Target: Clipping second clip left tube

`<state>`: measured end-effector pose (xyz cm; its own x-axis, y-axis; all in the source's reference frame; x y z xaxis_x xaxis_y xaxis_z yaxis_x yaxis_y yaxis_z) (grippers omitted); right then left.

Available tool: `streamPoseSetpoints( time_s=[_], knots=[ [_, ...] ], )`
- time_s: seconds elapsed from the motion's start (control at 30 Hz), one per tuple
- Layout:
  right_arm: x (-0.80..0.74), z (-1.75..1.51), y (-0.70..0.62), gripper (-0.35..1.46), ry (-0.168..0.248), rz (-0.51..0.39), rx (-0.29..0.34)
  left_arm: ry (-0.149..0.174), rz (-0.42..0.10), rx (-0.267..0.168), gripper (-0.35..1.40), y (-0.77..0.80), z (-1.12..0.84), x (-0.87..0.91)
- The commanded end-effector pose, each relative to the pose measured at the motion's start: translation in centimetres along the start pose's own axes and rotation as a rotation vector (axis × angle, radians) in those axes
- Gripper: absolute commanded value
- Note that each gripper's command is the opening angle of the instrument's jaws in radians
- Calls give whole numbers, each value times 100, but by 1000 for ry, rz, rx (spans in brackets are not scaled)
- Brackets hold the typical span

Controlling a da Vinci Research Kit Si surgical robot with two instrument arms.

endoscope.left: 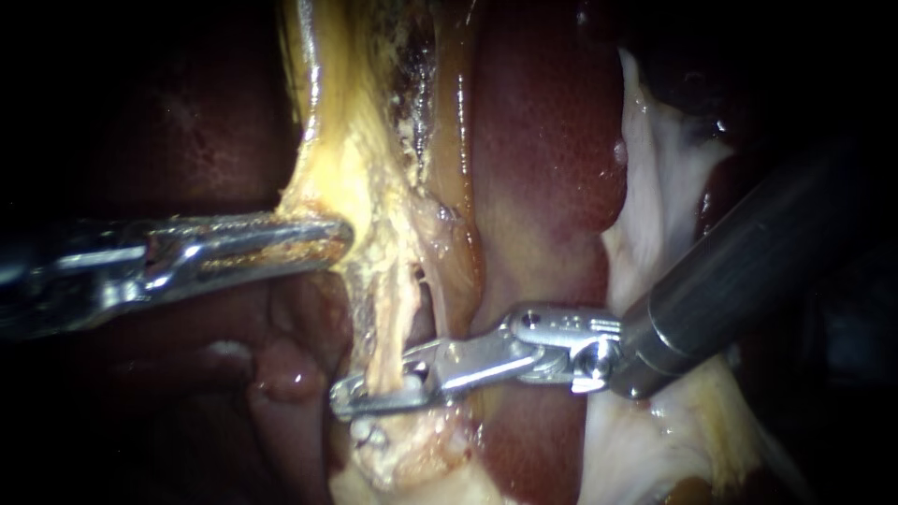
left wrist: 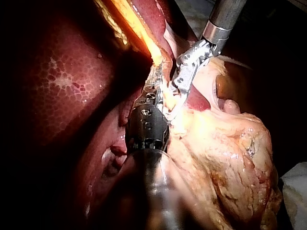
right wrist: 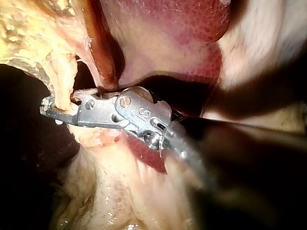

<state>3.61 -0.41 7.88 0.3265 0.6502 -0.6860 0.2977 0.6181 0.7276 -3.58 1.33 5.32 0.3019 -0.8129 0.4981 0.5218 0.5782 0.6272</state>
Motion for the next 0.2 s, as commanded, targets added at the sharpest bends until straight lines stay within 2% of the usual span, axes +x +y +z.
streamPoseSetpoints(
  time_s=[0.03,0.2],
  knots=[
    [0,0,0,-35,0,0,0,0,0,0,-35,0,0,0],
    [-1,-2,0,-35,-1,-1,3,0,0,0,-35,1,1,0]
  ],
)
